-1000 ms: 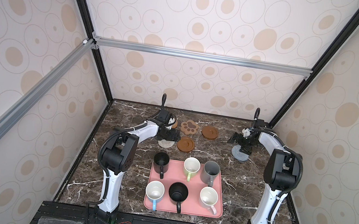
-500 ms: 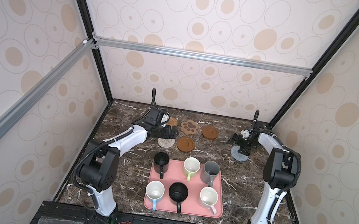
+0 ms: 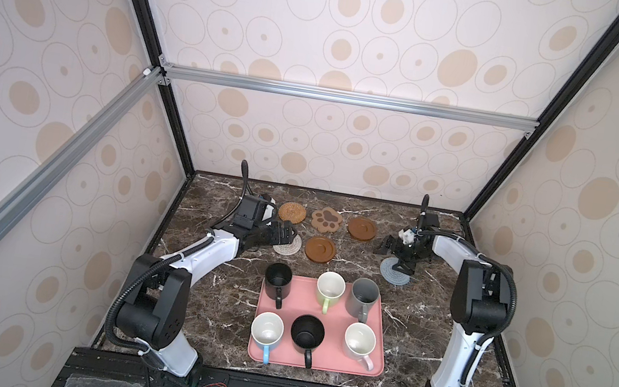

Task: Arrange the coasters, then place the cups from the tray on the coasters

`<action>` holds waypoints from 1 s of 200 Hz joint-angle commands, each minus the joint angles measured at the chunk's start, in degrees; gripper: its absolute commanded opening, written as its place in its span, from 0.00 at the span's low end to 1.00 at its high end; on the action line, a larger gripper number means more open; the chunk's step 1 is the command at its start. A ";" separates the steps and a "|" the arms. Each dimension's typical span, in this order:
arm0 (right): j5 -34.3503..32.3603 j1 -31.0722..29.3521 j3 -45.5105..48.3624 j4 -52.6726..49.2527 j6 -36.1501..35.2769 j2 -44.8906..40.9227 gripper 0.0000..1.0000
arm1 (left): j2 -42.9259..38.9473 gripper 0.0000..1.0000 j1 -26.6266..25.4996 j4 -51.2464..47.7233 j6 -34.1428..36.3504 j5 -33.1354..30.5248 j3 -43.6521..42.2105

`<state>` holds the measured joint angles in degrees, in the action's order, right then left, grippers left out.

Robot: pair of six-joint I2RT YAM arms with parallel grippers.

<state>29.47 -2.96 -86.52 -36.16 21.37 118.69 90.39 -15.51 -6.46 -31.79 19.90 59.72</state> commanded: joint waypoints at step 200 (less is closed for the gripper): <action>3.74 -10.79 -9.37 2.96 10.82 9.97 1.00 | -9.26 1.00 0.45 3.75 -4.51 0.36 -8.02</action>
<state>33.58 -13.19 -95.42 -31.70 31.05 125.56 82.59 -15.42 -3.53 -35.42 20.47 51.62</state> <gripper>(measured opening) 0.996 0.999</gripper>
